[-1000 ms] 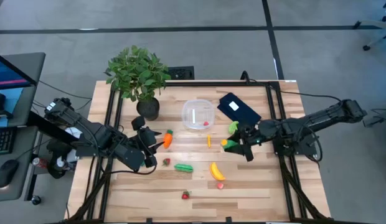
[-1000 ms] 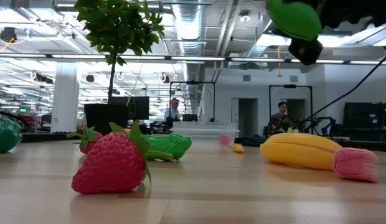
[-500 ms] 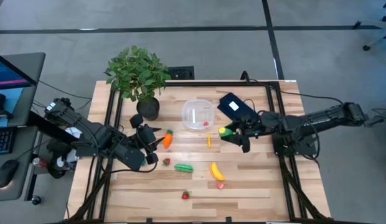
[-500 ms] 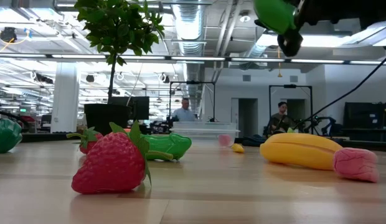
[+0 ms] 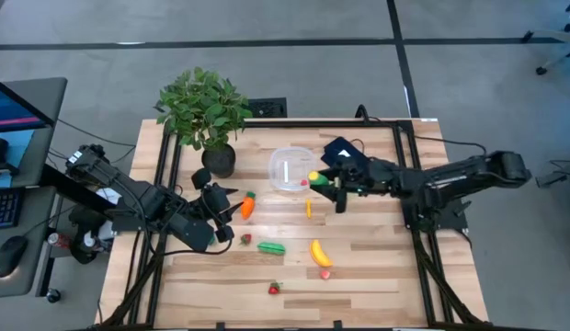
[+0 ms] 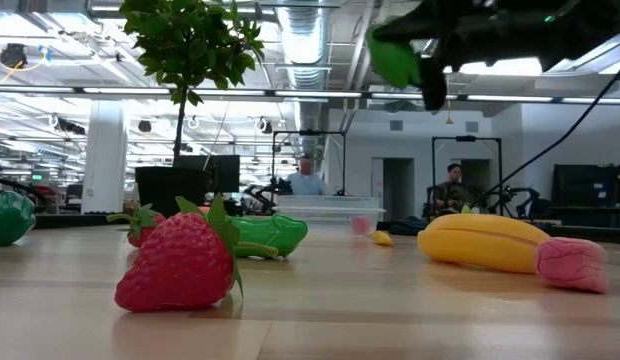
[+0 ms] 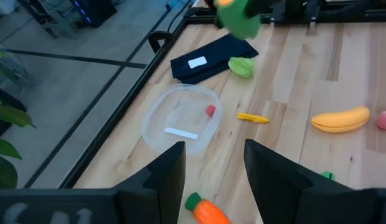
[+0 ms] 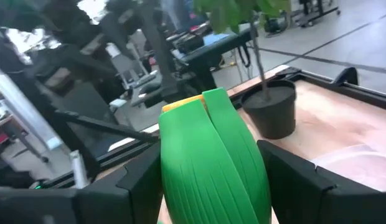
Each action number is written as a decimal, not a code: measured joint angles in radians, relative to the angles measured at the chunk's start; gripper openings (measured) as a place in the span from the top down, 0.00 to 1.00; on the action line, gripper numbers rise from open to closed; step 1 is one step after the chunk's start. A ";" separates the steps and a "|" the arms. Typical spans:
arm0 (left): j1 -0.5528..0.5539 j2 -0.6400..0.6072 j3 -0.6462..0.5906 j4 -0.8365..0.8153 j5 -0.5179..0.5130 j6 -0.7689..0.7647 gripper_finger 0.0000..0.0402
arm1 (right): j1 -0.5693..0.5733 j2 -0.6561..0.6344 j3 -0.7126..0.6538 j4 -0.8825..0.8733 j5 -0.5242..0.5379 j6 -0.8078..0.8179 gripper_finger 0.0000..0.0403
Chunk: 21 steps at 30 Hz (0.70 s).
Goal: Pick and placing Produce into tupperware
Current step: Put the green corn into the transparent bin
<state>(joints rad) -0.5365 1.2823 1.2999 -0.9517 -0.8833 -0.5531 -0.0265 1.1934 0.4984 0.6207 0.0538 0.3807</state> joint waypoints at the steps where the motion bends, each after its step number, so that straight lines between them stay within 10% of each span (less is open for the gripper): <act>1: 0.000 0.000 0.000 0.000 0.000 -0.003 0.61 | -0.009 0.028 0.000 0.030 0.000 0.000 0.43; 13: 0.000 0.000 0.000 0.000 -0.013 -0.005 0.61 | -0.123 0.416 0.086 0.243 0.000 0.062 0.43; 21: 0.000 0.000 0.000 0.000 -0.016 -0.010 0.61 | -0.176 0.541 0.299 -0.032 -0.017 0.009 0.43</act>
<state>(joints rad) -0.5365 1.2823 1.2999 -0.9516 -0.8989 -0.5634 -0.2027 1.7343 0.7969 0.5890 0.0366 0.3899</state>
